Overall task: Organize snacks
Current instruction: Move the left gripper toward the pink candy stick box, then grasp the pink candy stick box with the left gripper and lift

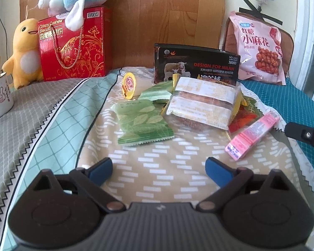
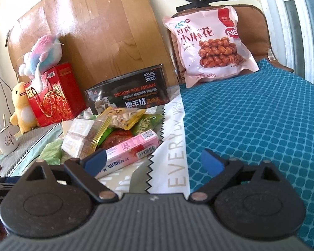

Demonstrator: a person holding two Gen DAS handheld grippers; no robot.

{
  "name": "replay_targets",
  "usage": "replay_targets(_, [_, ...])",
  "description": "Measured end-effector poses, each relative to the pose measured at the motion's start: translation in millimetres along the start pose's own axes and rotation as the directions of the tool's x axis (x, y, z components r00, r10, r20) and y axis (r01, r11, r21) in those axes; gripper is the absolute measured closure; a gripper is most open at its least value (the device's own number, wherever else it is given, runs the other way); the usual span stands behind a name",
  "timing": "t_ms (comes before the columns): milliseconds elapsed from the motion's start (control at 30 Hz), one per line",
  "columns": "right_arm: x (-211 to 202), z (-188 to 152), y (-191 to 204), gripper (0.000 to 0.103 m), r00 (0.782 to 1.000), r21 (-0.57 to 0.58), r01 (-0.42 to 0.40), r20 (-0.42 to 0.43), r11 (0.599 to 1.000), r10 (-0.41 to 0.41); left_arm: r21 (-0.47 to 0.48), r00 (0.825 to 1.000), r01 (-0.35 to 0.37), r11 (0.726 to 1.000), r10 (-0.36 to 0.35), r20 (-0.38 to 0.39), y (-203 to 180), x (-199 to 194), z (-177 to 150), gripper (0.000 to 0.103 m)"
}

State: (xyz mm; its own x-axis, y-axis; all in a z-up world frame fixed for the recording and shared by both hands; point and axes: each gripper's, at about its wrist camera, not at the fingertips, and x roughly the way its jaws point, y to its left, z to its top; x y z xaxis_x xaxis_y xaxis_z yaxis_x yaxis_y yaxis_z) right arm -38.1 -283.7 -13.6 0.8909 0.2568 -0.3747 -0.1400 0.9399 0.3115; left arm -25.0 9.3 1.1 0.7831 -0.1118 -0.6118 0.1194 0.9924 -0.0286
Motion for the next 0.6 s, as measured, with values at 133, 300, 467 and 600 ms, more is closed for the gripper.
replay_targets(133, [1, -1, 1, 0.025, 1.000, -0.015, -0.020, -0.014, 1.000, 0.019, -0.002, 1.000, 0.001, 1.000, -0.001, -0.003, 1, 0, 0, 0.010])
replay_targets(300, [4, 2, -2, 0.046, 0.996, -0.014, -0.066, -0.060, 0.998, 0.065, -0.034, 0.998, 0.066, 0.997, -0.066, 0.009, 10, -4, 2, 0.025])
replay_targets(467, [11, 20, -24, 0.049, 0.996, 0.014, -0.059, -0.064, 0.998, 0.060, -0.119, 0.970, 0.242, 0.963, -0.244, -0.006, 20, -10, 17, 0.040])
replay_targets(600, [28, 34, -39, 0.051, 0.989, 0.044, -0.094, -0.108, 0.995, 0.098, -0.189, 0.912, 0.381, 0.905, -0.402, -0.082, 14, 8, 27, 0.052])
